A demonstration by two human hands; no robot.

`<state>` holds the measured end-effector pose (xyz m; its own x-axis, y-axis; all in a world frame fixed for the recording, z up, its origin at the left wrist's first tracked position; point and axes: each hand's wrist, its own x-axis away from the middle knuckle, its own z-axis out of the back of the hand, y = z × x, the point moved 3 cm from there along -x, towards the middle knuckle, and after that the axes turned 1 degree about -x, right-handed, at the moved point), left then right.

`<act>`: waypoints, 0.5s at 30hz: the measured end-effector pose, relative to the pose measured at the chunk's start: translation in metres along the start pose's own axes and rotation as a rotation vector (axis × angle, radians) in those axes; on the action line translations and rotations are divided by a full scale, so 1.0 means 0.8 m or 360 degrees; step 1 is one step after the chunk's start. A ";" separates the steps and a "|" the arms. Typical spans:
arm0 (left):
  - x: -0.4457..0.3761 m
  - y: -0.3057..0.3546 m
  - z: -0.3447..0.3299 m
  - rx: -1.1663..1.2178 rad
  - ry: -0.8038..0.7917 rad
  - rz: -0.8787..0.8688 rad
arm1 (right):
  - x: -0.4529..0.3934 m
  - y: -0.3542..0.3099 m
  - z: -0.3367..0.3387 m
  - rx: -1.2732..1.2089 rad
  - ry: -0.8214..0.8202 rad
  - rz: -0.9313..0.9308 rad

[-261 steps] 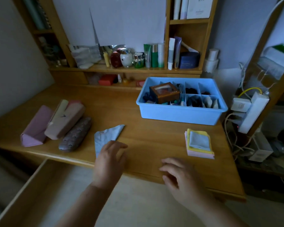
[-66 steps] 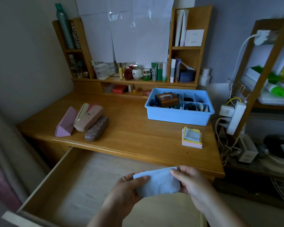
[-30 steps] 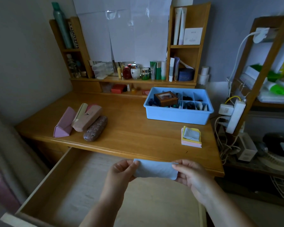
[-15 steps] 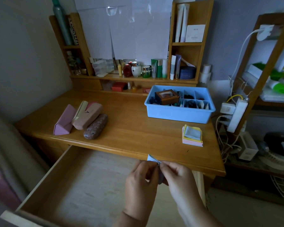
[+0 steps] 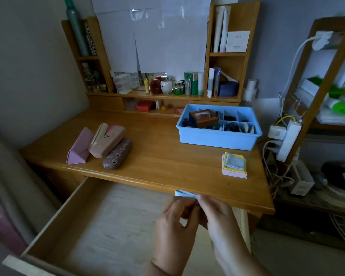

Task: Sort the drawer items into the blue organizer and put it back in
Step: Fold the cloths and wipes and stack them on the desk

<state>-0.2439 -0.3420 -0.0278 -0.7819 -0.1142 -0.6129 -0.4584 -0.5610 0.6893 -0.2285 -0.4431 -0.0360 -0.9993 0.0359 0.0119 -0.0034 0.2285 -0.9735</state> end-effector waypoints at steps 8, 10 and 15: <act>-0.014 -0.023 0.018 0.0135 -0.0115 0.0274 | -0.019 0.004 0.026 0.0214 -0.0097 -0.0233; -0.023 -0.036 0.012 0.0233 -0.0466 0.0741 | -0.022 0.001 0.027 0.0268 -0.0170 -0.0245; -0.035 -0.049 0.014 0.0678 -0.0700 0.1094 | -0.029 -0.006 0.036 0.0501 -0.0275 -0.0134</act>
<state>-0.2092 -0.3077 -0.0333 -0.9902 0.0605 0.1260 0.1177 -0.1259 0.9850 -0.2068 -0.4730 -0.0381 -0.9865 -0.1413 0.0828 -0.0708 -0.0879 -0.9936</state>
